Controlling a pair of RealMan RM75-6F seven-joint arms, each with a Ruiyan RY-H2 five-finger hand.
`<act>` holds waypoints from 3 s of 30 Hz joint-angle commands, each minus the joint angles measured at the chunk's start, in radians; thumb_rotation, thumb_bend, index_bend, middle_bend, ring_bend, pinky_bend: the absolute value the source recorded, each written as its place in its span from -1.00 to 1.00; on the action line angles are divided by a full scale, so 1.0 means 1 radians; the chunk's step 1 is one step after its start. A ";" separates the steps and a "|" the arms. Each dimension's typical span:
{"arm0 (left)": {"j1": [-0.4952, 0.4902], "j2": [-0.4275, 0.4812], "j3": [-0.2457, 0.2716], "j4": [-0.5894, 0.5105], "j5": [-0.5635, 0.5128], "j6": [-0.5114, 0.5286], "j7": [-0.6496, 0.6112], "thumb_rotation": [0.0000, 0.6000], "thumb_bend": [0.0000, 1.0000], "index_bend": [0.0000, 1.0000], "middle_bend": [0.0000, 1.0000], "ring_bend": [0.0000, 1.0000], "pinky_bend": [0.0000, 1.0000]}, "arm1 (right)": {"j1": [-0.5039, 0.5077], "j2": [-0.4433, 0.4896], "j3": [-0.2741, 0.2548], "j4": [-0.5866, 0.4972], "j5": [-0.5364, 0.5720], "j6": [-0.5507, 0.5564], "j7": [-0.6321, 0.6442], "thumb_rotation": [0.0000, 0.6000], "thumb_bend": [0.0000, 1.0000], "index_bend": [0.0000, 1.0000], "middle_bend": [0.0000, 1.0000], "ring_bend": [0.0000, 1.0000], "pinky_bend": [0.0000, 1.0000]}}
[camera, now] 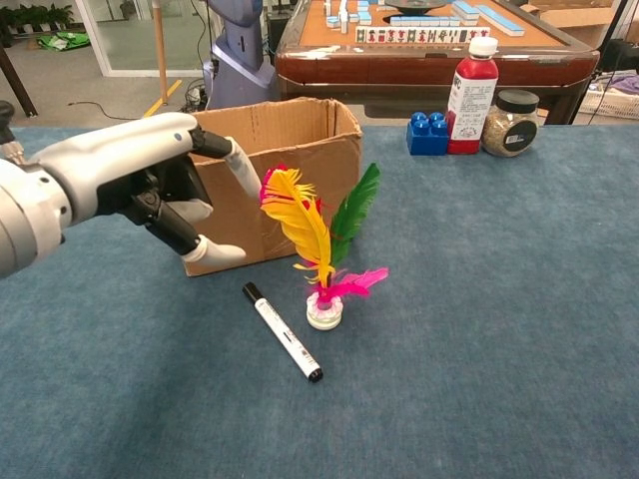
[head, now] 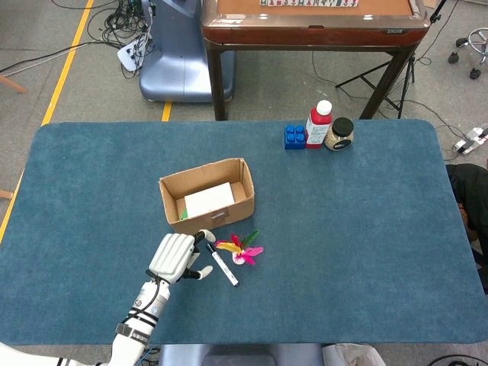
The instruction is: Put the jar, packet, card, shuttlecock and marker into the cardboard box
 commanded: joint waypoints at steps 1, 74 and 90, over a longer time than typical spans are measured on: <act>-0.010 -0.016 -0.010 0.024 -0.011 -0.015 -0.013 1.00 -0.68 -0.21 1.00 1.00 1.00 | -0.003 0.003 0.002 0.003 0.006 0.003 0.010 1.00 -0.62 -0.49 -0.30 -0.48 -0.22; -0.140 -0.077 -0.089 0.115 -0.181 -0.052 -0.055 0.84 -0.40 -0.01 1.00 1.00 1.00 | -0.001 0.013 0.008 0.009 0.021 -0.015 0.039 1.00 -0.62 -0.49 -0.30 -0.48 -0.22; -0.163 -0.090 -0.102 0.129 -0.204 -0.051 -0.042 0.85 -0.40 0.00 1.00 1.00 1.00 | -0.002 0.014 0.008 0.009 0.021 -0.014 0.041 1.00 -0.62 -0.49 -0.30 -0.48 -0.22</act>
